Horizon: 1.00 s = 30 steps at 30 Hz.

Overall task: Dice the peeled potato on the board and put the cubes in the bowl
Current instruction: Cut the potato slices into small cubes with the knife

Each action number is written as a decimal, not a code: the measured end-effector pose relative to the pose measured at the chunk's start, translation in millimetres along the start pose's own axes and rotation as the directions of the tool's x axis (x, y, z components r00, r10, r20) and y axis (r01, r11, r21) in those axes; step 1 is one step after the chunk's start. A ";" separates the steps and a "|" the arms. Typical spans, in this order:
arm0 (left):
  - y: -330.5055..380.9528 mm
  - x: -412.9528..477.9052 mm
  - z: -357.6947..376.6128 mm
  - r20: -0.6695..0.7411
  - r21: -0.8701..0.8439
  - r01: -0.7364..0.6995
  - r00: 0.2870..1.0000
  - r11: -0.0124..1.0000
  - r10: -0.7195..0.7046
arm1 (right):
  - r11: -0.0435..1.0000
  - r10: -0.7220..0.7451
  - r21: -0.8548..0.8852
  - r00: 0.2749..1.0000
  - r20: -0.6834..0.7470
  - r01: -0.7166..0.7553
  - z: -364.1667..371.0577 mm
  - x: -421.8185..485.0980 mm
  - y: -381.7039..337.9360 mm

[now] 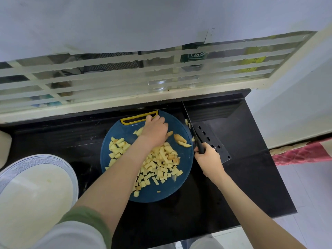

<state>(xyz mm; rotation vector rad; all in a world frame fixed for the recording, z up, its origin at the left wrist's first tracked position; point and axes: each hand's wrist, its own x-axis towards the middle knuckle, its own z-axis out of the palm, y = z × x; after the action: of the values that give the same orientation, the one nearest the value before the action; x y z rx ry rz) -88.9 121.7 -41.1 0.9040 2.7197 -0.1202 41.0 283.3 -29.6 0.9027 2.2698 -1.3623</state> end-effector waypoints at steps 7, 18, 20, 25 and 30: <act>9.5 24.2 2.4 -0.038 -0.175 0.062 0.997 0.983 -0.070 | 1.000 0.004 0.006 1.000 -0.013 -0.003 -4.9 8.0 1.7; 34.0 24.3 -1.4 0.059 -0.136 -0.180 0.980 0.974 0.189 | 0.998 0.050 0.026 0.998 0.022 -0.051 -7.2 5.7 7.9; 37.6 20.3 -0.3 0.036 -0.110 -0.142 0.989 0.984 0.147 | 0.998 0.059 0.032 0.997 0.043 -0.060 -4.2 4.0 6.5; 36.5 8.5 4.5 0.017 -0.114 0.042 0.999 0.993 -0.040 | 0.999 0.054 0.007 0.996 0.073 -0.054 1.5 -1.5 5.4; 37.2 -3.2 9.4 -0.046 -0.203 0.137 0.988 0.969 -0.149 | 0.998 0.053 -0.033 0.997 0.063 -0.051 4.3 -6.6 6.9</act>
<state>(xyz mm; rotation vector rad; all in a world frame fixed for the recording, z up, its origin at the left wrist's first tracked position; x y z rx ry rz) -62.0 148.2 -49.0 0.6648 2.7890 0.1525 50.3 279.6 -32.3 0.8886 2.1981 -1.3103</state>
